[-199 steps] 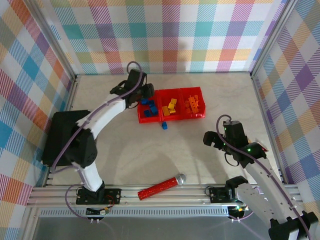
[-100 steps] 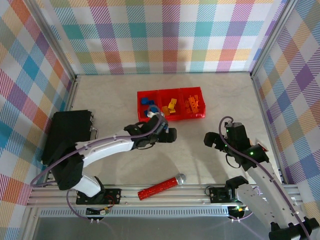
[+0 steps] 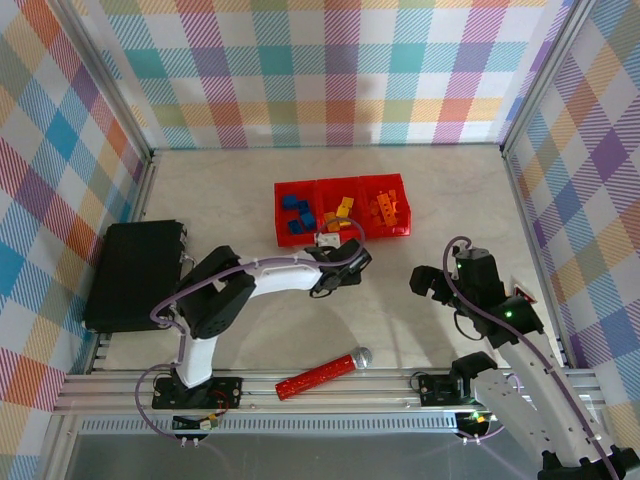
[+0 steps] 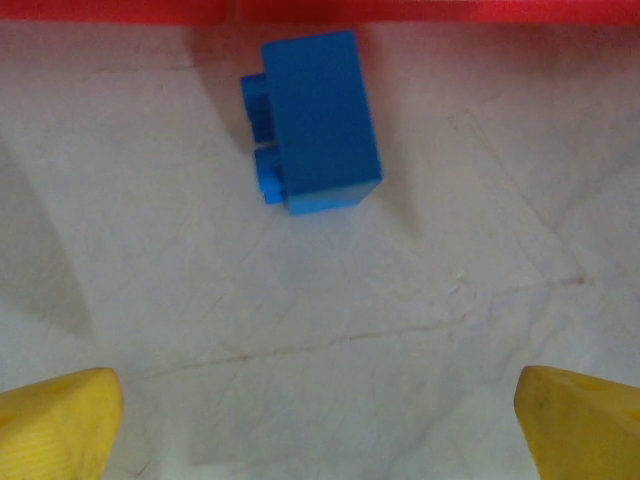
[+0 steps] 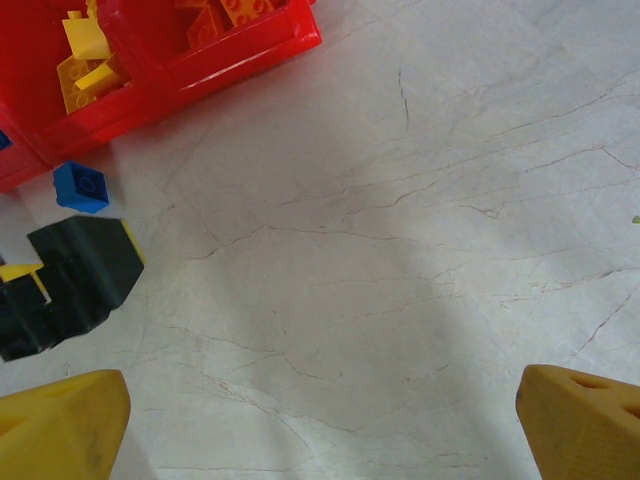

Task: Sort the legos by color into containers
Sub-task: Pick up the lego from the center of the table.

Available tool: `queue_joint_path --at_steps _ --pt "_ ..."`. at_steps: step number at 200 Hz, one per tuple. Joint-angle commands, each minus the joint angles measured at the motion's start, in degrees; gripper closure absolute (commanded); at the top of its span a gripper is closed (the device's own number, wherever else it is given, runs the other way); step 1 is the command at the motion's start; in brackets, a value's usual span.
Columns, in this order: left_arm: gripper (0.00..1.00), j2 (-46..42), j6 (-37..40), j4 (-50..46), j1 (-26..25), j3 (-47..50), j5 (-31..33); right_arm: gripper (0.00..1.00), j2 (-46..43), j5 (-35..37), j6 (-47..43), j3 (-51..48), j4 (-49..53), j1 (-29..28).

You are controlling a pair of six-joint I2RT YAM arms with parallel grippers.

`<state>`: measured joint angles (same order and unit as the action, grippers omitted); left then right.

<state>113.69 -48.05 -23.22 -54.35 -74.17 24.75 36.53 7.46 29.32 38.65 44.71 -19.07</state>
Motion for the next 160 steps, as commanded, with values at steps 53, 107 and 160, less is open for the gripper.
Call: queue_joint_path --at_steps 53,107,160 --pt "0.1 4.42 -3.44 1.36 0.58 -4.91 10.19 0.01 -1.6 -1.38 0.09 -0.47 0.14 0.3" --pt "0.2 6.73 -3.2 1.61 2.14 -7.47 10.85 0.01 -2.23 -1.97 0.19 -0.44 0.11 0.31" --pt "0.28 7.96 -0.42 0.66 3.36 -9.15 13.95 0.01 -2.67 -2.39 0.39 -0.72 0.07 0.26"
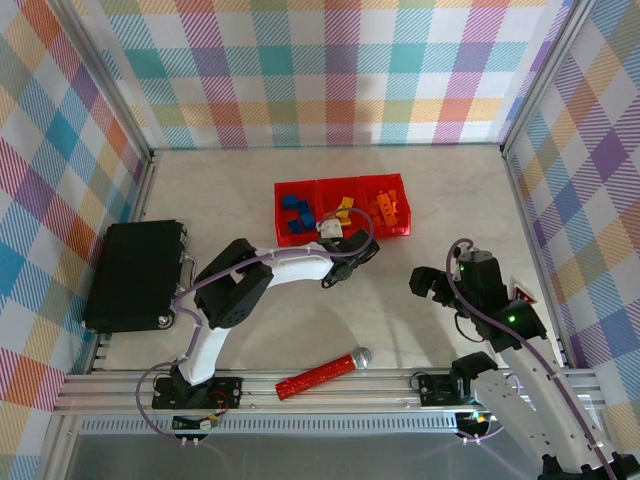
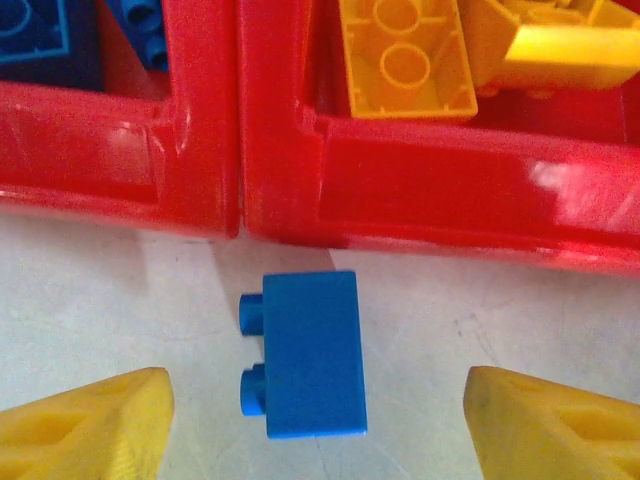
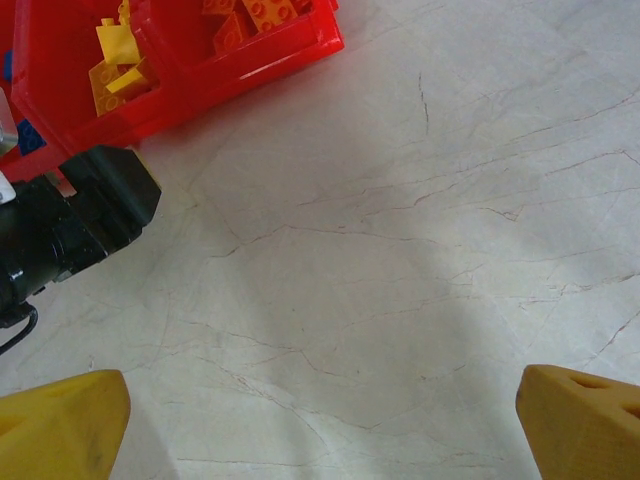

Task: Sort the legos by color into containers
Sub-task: Pick up the lego from the center of the table.

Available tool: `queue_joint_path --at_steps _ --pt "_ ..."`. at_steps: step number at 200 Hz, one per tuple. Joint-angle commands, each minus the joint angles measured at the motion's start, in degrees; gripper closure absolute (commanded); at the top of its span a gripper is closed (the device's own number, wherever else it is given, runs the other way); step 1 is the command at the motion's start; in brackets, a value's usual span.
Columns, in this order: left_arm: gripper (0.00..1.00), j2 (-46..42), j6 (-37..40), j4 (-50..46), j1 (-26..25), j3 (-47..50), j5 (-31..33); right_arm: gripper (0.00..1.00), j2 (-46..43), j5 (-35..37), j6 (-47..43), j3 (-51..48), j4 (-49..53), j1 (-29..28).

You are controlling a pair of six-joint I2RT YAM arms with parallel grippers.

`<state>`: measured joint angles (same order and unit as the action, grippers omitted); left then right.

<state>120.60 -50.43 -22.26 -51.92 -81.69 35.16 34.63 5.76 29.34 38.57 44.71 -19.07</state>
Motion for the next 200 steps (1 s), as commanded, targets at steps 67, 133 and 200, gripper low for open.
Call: queue_joint_path --at_steps 67,133,200 --pt "0.3 5.35 2.27 -0.05 0.97 -4.07 6.14 0.01 -0.35 -0.98 0.28 -1.03 -0.38 0.26" --pt "0.35 9.05 2.27 0.52 1.03 -6.45 8.17 0.01 0.1 -1.39 0.0 -1.31 -1.08 0.26" --pt "0.68 7.23 1.56 0.56 0.88 -4.41 7.75 0.01 0.08 -1.29 -0.13 -1.59 -1.43 0.28"
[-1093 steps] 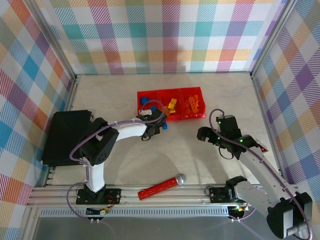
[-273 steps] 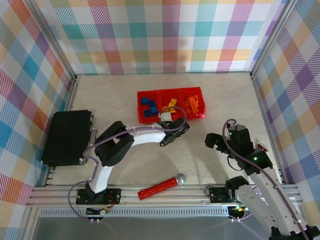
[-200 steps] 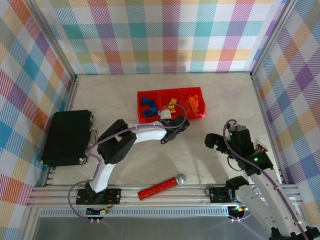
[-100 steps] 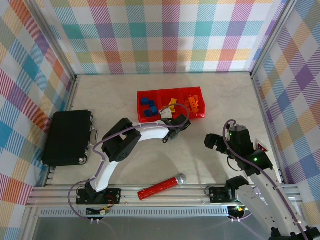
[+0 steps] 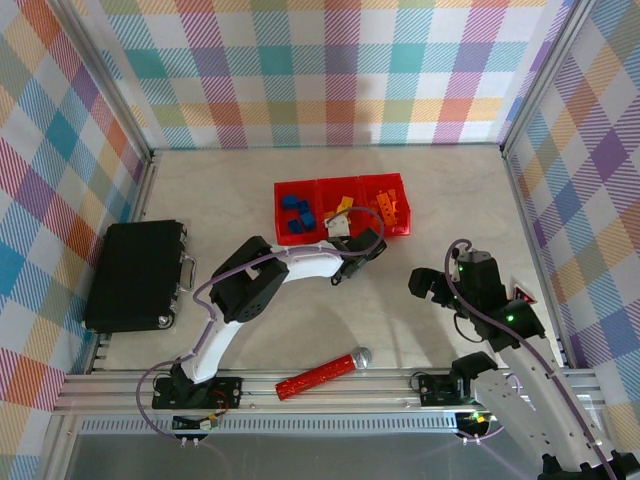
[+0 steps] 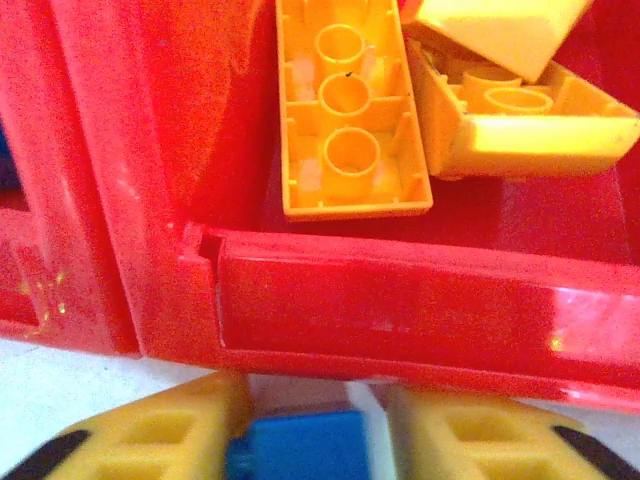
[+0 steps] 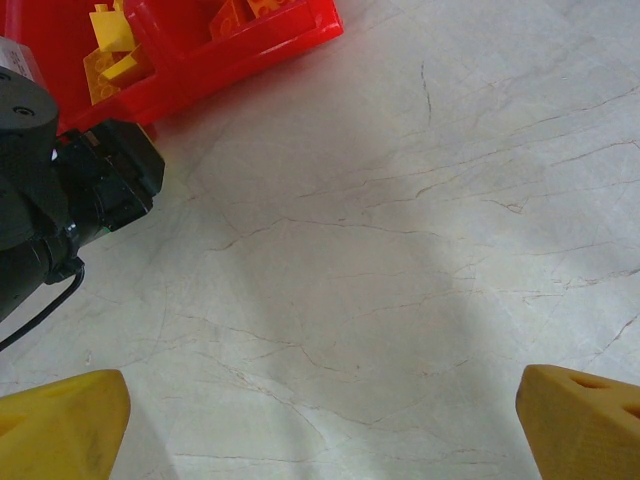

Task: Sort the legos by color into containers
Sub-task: Pick up the lego from the center of the table, then place the lego in the container.

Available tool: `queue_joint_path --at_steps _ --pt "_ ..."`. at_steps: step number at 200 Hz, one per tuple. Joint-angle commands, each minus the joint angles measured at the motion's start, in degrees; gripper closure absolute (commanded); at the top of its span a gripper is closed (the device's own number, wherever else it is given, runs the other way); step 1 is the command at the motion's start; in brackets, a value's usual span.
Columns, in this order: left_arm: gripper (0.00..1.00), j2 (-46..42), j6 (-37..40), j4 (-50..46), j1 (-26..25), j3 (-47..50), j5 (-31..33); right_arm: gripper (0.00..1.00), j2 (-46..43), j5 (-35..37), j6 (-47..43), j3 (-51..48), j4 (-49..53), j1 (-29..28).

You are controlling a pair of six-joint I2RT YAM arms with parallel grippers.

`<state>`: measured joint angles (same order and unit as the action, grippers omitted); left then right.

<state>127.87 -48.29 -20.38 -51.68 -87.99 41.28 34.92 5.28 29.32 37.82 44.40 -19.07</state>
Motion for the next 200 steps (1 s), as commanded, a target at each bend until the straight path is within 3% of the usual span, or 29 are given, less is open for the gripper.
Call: queue_joint_path --at_steps 1,32,64,115,150,200 --pt "0.68 -0.15 -0.67 -1.32 0.63 2.0 1.62 0.01 -0.2 -0.8 -0.12 -0.83 -1.1 0.27" --pt "0.83 -6.25 -0.71 2.35 -0.46 9.01 1.16 0.01 0.24 -0.6 -0.01 -0.64 -0.73 0.28" --pt "0.86 -15.1 5.77 7.82 -3.12 15.19 0.27 0.01 0.35 -0.39 0.09 -0.41 -0.65 0.27" --pt "0.9 -28.42 18.49 -2.4 -3.02 13.5 -3.94 0.01 0.43 -0.12 0.08 0.47 0.31 0.26" --pt "0.9 -31.46 23.6 -14.18 2.94 3.07 -6.83 0.01 0.39 -0.03 0.34 0.14 -0.08 0.26" --pt "0.9 -25.85 23.01 -19.2 15.33 -5.79 -15.98 0.01 1.08 0.24 0.18 0.47 0.09 0.26"
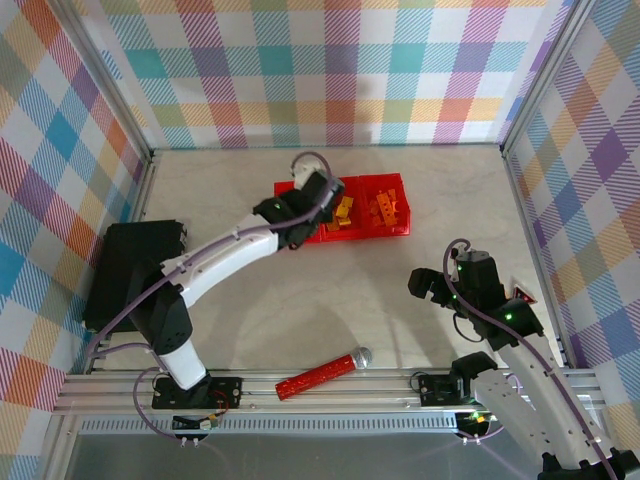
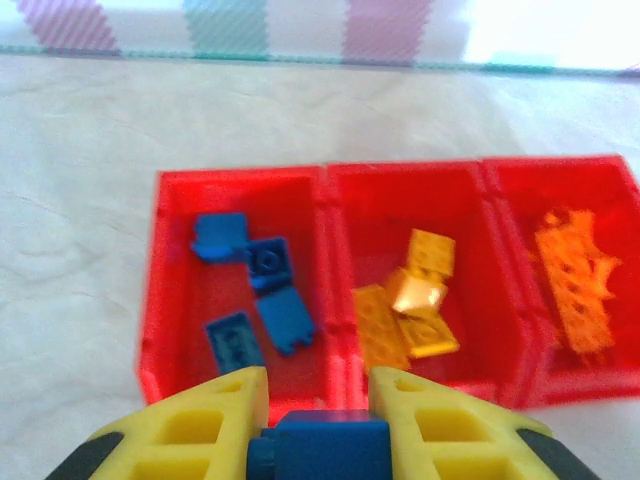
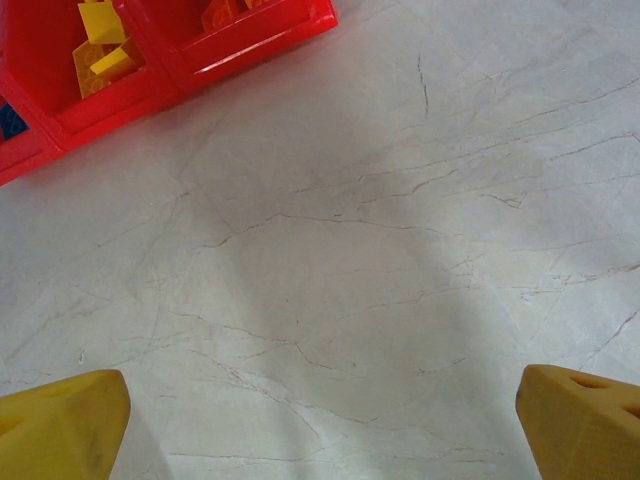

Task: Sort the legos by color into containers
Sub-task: Place the lego in the container.

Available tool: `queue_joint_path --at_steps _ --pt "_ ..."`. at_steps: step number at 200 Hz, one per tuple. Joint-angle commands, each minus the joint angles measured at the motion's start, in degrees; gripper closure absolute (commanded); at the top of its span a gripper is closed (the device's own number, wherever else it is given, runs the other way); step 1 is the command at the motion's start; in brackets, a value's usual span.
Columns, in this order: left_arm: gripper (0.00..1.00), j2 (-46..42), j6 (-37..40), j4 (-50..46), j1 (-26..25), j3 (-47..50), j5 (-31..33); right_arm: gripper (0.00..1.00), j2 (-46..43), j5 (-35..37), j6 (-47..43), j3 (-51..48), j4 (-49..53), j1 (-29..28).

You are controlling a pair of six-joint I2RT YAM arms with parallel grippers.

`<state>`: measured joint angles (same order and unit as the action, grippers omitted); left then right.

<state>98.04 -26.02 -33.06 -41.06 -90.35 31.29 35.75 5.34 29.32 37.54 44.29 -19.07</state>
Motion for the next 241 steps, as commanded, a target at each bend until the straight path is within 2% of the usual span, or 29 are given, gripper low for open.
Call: queue_joint_path --at_steps 1,31,50,80,125,142,177,217,241 --pt "0.9 4.21 0.68 -6.6 4.96 -3.65 -6.2 0.01 0.27 0.18 0.15 0.77 0.19 0.26" --pt "0.88 11.47 0.19 -7.13 10.48 -8.83 -14.19 0.01 0.45 0.06 0.08 0.81 0.39 0.26" --pt "0.88 16.06 0.07 -7.84 11.98 -12.66 -15.93 0.01 1.06 0.26 0.14 0.94 0.42 0.33" --pt "0.88 21.02 0.75 -9.09 12.76 -16.47 -15.03 0.01 1.91 0.2 0.02 1.13 0.39 0.29" --pt "0.84 23.54 1.85 -9.87 12.76 -15.21 -10.76 0.01 3.0 -0.15 0.21 0.73 -0.25 0.28" --pt "0.77 23.35 1.79 -9.46 12.67 -13.68 -10.72 0.01 3.44 -0.31 0.27 0.73 -0.4 0.26" --pt "0.5 21.24 2.41 -6.88 12.66 -10.79 -11.67 0.01 3.45 -0.47 0.45 0.74 -0.35 0.26" --pt "0.35 17.67 4.6 -6.06 12.06 -10.51 -12.08 0.01 3.08 -0.41 0.59 0.82 0.22 0.26" --pt "0.25 12.27 5.91 -3.47 11.71 -8.2 -13.09 0.01 2.85 -0.51 0.81 1.12 0.55 0.27"
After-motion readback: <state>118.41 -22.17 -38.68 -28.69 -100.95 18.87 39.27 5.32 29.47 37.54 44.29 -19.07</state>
